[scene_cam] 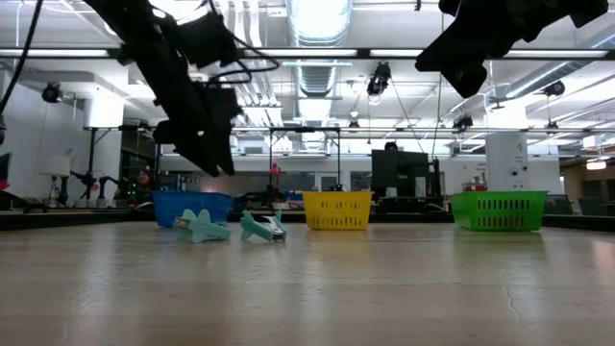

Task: Pick and place Stapler, Stapler remover, tape
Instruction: Put the left light blue staple remover into the blue bin

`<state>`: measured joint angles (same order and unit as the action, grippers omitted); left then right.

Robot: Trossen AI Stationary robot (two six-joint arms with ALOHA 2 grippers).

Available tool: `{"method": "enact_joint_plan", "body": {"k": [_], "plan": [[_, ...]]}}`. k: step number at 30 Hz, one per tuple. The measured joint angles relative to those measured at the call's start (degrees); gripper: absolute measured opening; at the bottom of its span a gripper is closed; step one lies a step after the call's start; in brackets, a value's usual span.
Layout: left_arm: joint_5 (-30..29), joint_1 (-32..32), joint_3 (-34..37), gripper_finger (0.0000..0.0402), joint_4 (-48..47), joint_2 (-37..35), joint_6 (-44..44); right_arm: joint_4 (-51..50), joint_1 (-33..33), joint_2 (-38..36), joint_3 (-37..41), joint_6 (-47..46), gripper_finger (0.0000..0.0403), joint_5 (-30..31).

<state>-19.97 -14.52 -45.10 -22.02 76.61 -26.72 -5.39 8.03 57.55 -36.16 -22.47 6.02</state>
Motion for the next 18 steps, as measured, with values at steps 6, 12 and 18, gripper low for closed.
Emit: {"method": "enact_joint_plan", "body": {"k": [6,12,18], "plan": [[7.5,7.6,0.4,0.0236,-1.2,-2.6,-5.8,0.0,0.0,0.0,0.1,0.0,0.0034,0.0],[7.0,16.7,0.4,0.0229,-0.8,-2.6,-6.7,0.2,0.0,0.0,0.1,0.0,0.0034,0.0],[4.1,23.0,0.4,0.0229,-0.9,-2.5,-11.5,0.2,0.0,0.0,0.1,0.0,0.0034,0.0]]}}
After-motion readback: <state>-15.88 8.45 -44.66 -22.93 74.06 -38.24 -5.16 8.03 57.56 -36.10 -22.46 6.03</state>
